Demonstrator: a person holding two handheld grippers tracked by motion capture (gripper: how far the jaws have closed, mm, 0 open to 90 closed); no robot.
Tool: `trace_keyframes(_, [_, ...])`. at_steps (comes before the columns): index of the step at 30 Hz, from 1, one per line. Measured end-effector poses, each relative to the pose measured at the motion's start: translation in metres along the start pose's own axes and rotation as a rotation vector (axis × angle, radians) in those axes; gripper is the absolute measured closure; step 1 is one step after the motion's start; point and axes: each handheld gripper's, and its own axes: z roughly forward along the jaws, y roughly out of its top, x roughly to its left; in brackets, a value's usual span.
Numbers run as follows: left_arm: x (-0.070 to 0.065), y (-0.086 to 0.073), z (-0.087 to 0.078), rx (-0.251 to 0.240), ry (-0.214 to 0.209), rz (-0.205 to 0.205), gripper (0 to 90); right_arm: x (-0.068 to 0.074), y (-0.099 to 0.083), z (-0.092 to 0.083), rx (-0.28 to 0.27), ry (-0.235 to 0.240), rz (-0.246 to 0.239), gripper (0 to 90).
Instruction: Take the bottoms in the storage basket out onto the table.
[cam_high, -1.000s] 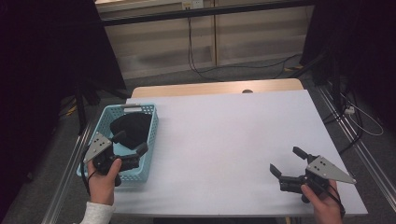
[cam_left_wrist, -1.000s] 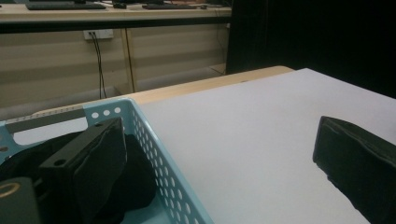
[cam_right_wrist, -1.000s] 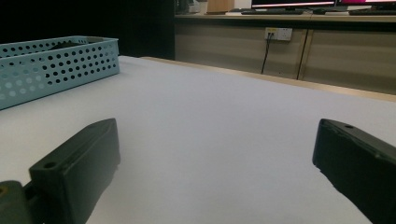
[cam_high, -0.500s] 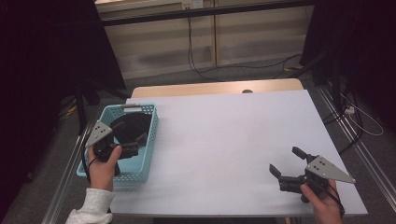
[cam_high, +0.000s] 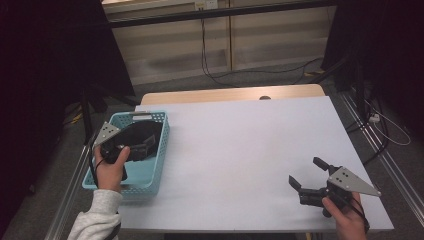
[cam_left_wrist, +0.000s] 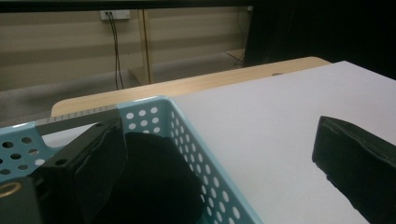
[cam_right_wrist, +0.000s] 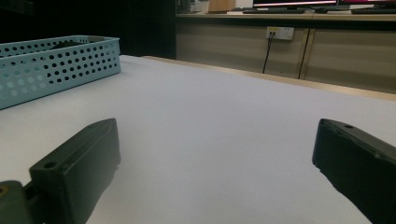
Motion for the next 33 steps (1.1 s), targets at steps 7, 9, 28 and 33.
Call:
trace_keyframes(7, [0.012, -0.001, 0.009, 0.033, 0.017, -0.014, 3.2, 0.001, 0.000, 0.001, 0.001, 0.005, -0.001, 0.2])
trace_keyframes(9, [0.015, 0.001, 0.012, 0.026, 0.018, -0.024, 3.4, 0.001, 0.000, 0.001, 0.000, 0.004, 0.002, 0.1])
trace_keyframes(28, [0.049, 0.002, 0.044, 0.168, 0.119, -0.027, 4.7, 0.001, 0.001, 0.002, 0.000, 0.009, -0.012, 0.2])
trace_keyframes(33, [0.055, -0.002, 0.054, 0.204, 0.140, -0.026, 4.7, 0.000, 0.001, 0.003, -0.006, 0.014, 0.006, 0.2])
